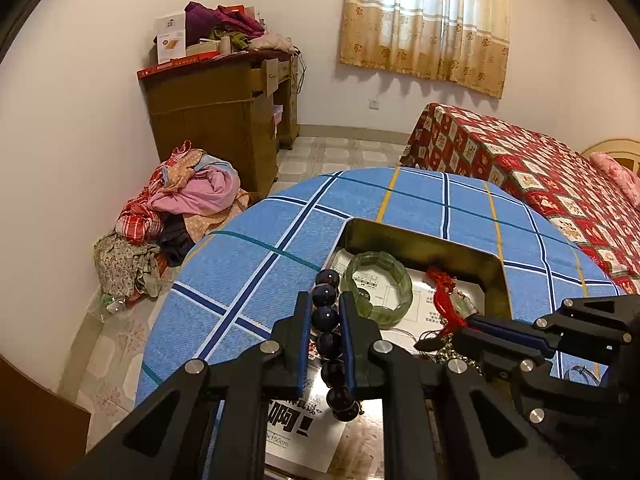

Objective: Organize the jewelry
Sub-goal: 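Lower the bead bracelet and red string into the tin and open both grippers, then grasp the silver wristwatch with the right gripper while the left gripper reaches the silver hoop bangle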

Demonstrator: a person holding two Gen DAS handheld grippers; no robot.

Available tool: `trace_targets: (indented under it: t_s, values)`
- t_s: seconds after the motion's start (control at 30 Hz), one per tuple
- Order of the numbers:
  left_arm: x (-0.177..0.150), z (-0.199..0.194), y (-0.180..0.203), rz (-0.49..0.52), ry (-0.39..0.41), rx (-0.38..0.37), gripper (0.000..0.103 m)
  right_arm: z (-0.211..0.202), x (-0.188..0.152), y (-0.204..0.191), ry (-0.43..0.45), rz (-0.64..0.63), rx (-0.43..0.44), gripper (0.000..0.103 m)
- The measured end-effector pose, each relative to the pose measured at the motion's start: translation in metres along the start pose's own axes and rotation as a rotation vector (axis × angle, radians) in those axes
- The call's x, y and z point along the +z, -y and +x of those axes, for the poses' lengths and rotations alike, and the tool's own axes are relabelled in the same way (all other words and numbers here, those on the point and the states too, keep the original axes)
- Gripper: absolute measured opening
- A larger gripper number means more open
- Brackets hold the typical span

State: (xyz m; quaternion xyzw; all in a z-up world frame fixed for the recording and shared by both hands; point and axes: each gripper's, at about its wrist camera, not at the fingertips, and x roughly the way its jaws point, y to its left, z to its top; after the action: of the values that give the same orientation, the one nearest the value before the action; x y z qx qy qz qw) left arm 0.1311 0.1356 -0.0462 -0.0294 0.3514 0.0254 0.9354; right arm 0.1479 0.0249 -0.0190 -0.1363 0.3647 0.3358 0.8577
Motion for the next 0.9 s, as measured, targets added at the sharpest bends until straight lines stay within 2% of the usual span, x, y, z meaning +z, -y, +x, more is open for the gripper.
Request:
trace_targets:
  t_s: [0.07, 0.1, 0.13, 0.17, 0.2, 0.23, 0.33, 0.5, 0.7, 0.9]
  values:
    - [0.0, -0.001, -0.001, -0.009, -0.001, -0.004, 0.014, 0.001, -0.001, -0.001, -0.007, -0.006, 0.0, 0.009]
    - [0.0, -0.002, -0.002, -0.013, -0.002, -0.007, 0.019, 0.001, -0.002, -0.002, -0.008, -0.008, 0.0, 0.01]
    - [0.0, -0.003, -0.002, -0.014, -0.004, -0.008, 0.026, 0.001, -0.002, -0.002, -0.011, -0.011, -0.001, 0.02]
    - [0.0, -0.006, -0.002, -0.017, 0.0, -0.001, 0.048, 0.0, -0.003, -0.002, -0.012, -0.012, -0.005, 0.029]
    - [-0.001, -0.012, -0.003, -0.024, 0.02, 0.008, 0.07, -0.002, -0.004, -0.001, -0.006, -0.011, -0.009, 0.054]
    - [-0.001, -0.018, -0.003, -0.028, 0.044, 0.016, 0.077, -0.009, -0.006, -0.001, 0.02, -0.011, -0.019, 0.069]
    - [-0.001, -0.029, -0.004, -0.025, 0.067, 0.01, 0.077, -0.02, -0.01, 0.002, 0.035, -0.016, -0.034, 0.07]
    - [-0.01, -0.036, -0.015, -0.066, 0.076, 0.104, 0.077, -0.039, -0.019, 0.025, 0.043, 0.03, -0.085, 0.07]
    - [-0.022, -0.032, -0.019, -0.096, 0.053, 0.156, 0.077, -0.035, -0.032, 0.057, -0.013, 0.09, -0.154, 0.07]
    - [-0.025, -0.02, -0.016, -0.098, 0.022, 0.165, 0.077, -0.016, -0.036, 0.068, -0.086, 0.115, -0.15, 0.07]
